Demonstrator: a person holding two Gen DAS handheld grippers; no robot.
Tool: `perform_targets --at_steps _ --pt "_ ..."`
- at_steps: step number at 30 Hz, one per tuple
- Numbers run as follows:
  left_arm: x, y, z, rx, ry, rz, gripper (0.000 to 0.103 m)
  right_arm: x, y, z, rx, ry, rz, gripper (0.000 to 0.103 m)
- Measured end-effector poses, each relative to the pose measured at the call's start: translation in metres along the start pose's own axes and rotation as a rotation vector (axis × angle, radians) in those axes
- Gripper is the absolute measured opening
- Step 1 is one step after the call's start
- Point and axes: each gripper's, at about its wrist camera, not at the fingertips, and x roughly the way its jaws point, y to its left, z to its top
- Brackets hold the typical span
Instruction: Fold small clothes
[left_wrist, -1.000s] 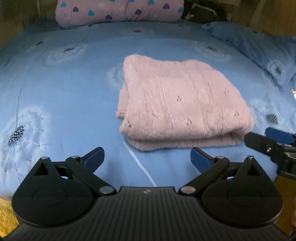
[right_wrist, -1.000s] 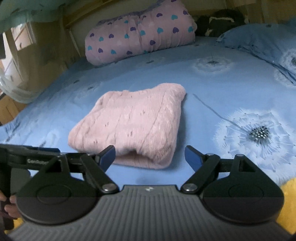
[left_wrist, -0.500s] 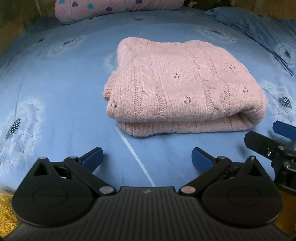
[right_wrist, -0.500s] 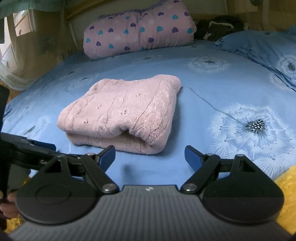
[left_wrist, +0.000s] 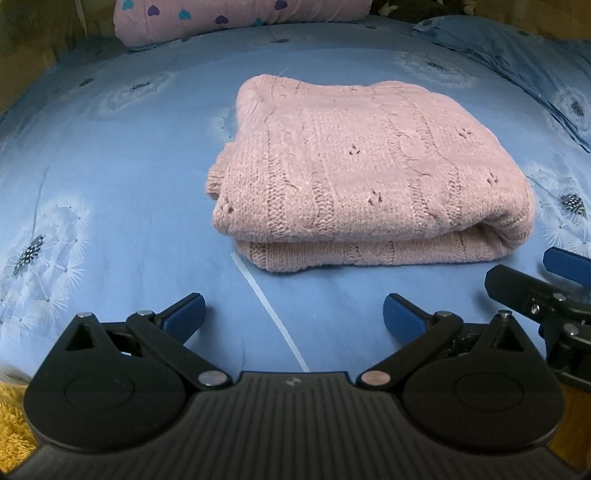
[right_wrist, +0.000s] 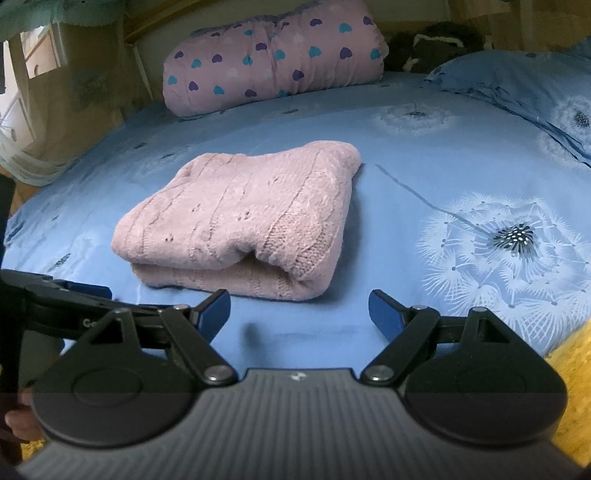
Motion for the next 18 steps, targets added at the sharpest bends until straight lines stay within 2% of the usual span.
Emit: perform_targets --at_steps 18 --pt "0.0005 0.0020 0.0002 -0.012 0.006 -0.006 0.103 0.0000 0.0020 0.0001 0.000 -0.001 0.002 0.083"
